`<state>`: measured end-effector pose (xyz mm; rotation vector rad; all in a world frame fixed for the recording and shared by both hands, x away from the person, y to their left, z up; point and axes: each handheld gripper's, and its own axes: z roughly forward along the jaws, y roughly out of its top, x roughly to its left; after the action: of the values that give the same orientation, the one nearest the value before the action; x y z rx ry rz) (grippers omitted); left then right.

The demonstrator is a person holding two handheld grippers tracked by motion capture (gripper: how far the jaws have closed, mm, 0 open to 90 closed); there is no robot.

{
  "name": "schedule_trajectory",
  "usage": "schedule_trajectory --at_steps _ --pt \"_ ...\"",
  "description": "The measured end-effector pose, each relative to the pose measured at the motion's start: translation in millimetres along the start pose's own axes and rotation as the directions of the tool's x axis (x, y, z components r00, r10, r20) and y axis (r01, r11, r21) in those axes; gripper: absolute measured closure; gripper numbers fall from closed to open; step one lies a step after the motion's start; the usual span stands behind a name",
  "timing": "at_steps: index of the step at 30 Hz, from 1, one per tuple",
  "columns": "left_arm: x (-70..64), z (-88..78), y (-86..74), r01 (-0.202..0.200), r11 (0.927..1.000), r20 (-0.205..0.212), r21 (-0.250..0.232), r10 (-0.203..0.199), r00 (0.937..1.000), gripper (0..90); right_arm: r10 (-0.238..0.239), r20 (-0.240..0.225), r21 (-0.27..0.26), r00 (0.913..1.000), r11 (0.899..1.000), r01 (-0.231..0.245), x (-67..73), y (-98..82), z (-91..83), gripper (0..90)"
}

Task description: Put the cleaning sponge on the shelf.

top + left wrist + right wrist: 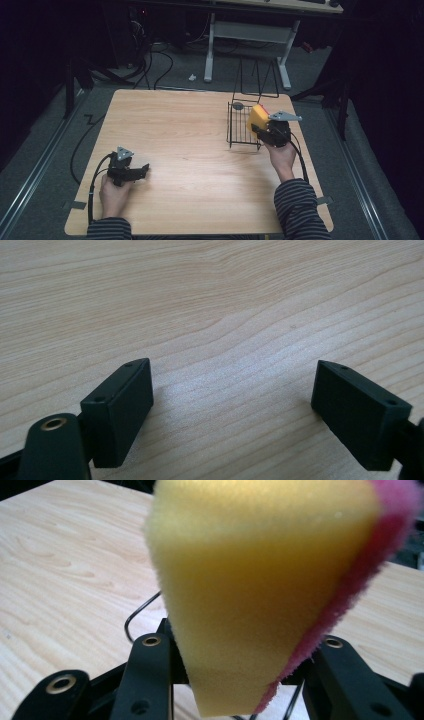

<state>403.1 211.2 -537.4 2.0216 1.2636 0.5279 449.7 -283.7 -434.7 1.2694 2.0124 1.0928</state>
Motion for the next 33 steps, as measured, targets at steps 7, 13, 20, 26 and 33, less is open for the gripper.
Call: schedule_trajectory --at_steps 7,13,20,26,33 --pt "0.0 0.0 0.0 0.000 1.0000 0.000 0.000 0.000 1.0000 17.4 0.006 0.014 0.006 0.9999 1.000 -0.006 -2.2 5.3 16.1 60.9" --pt "0.0 0.0 0.0 0.000 1.0000 0.000 0.000 0.000 1.0000 17.4 0.030 0.012 0.012 0.9995 0.999 -0.031 -4.9 4.8 33.5 60.9" --pt "0.0 0.0 0.0 0.000 1.0000 0.000 0.000 0.000 1.0000 17.4 0.050 0.018 0.038 0.9986 0.998 -0.050 -6.3 2.8 51.2 60.7" --pt "-0.1 0.0 0.0 -0.001 1.0000 0.000 0.000 0.001 1.0000 17.4 0.068 0.023 0.057 0.9974 0.996 -0.069 -8.1 0.7 63.8 60.7" --pt "-0.1 0.0 0.0 -0.001 1.0000 0.000 0.000 0.001 1.0000 17.4 0.072 0.027 0.072 0.9970 0.995 -0.074 -10.2 -1.1 70.0 60.7"
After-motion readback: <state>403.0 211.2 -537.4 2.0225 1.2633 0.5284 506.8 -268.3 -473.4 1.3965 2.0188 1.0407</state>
